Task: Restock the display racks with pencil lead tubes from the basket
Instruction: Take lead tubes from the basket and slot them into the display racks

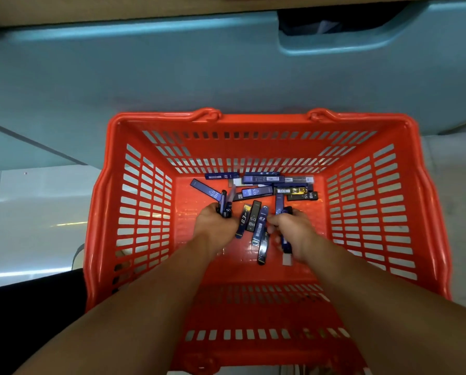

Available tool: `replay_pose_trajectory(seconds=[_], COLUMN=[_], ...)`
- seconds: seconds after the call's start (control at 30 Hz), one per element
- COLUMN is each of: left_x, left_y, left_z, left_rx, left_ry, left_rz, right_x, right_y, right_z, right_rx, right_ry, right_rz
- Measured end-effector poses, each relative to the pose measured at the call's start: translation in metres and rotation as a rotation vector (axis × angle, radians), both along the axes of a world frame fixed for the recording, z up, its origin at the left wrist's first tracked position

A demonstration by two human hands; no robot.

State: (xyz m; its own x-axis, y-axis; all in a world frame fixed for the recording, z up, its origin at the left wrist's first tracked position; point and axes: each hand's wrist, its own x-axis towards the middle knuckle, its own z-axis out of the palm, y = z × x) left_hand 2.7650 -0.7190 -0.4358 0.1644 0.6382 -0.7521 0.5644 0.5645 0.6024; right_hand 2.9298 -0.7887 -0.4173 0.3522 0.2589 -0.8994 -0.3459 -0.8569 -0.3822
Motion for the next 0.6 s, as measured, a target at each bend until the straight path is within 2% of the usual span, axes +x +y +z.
replay_pose_trajectory(seconds=[0.23,0.37,0.47,0.6], left_x=[0.004,-0.003,-0.015,-0.023], left_y=[-0.002,0.003,0.005,0.01], left_z=[0.032,0.066,0.094,0.139], left_rx=[-0.15,-0.019,0.01,0.078], left_ry=[-0.142,-0.096,-0.079,-0.16], left_rz=[-0.108,-0.227,-0.281,-0.293], right_x=[0.022,0.021,0.014,-0.001], right_y=[-0.004,0.002,0.002,0.006], right_z=[0.037,0.071,0.099,0.139], right_rx=[0.035,0.09,0.141,0.207], right_ry=[0.088,0.01,-0.064,-0.097], right_rz=[0.076,0.134,0.233,0.302])
